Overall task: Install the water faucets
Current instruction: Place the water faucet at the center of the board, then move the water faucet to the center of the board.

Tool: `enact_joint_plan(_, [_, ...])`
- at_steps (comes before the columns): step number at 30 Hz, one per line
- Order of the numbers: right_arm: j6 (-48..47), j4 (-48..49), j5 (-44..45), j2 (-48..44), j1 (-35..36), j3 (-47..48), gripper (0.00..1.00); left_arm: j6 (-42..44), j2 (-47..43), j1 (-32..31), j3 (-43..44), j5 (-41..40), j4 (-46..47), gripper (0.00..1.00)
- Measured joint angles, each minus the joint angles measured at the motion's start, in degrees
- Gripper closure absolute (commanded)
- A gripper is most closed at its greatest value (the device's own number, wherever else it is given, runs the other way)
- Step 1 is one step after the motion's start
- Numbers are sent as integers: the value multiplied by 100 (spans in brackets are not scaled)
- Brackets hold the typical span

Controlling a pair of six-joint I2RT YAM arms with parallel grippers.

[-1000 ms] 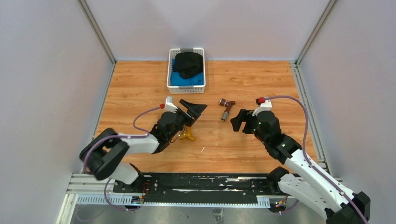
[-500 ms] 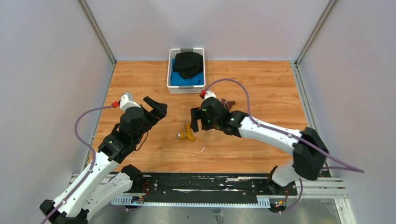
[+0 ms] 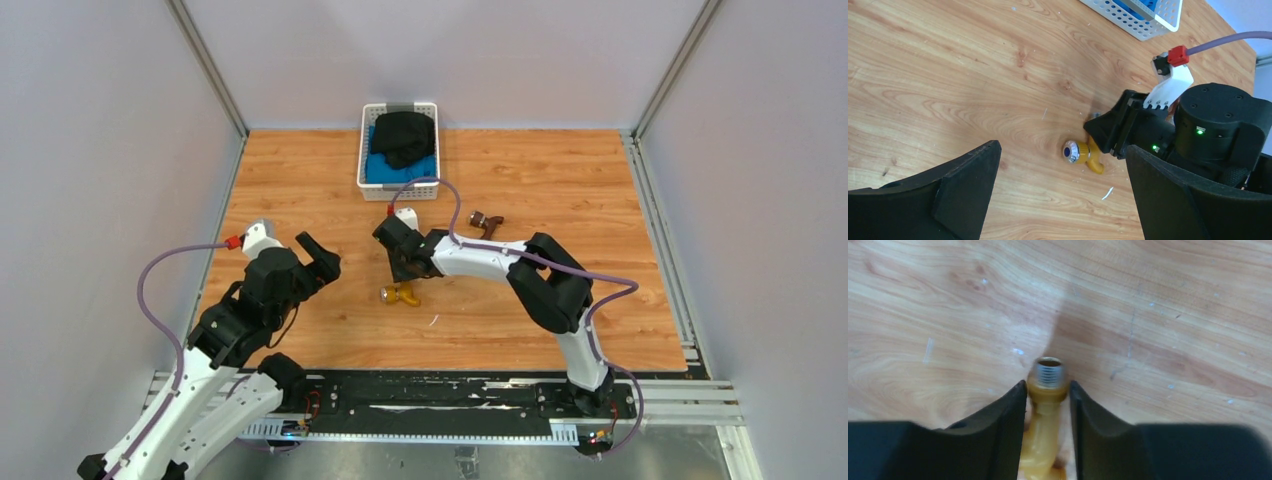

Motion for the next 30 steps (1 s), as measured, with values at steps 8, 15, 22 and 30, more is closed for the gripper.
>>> enact_joint_plan(8, [-358,140,22,-251,26,-431,100,26,-2,0,-44,37,-2,0])
enact_joint_plan(15, [-2269,-35,-411,-2286,-216,-2262,100,275,402,0,-120,487,308,0])
enact_joint_plan(22, [-3939,-144,-922,-3908,-1049,-3333,100,404,1069,0,-142,1102,802,0])
enact_joint_plan(30, [-4295,-83,-741,-3681,-1449,-3679,64,391,1075,0,-308,1340,1217,0])
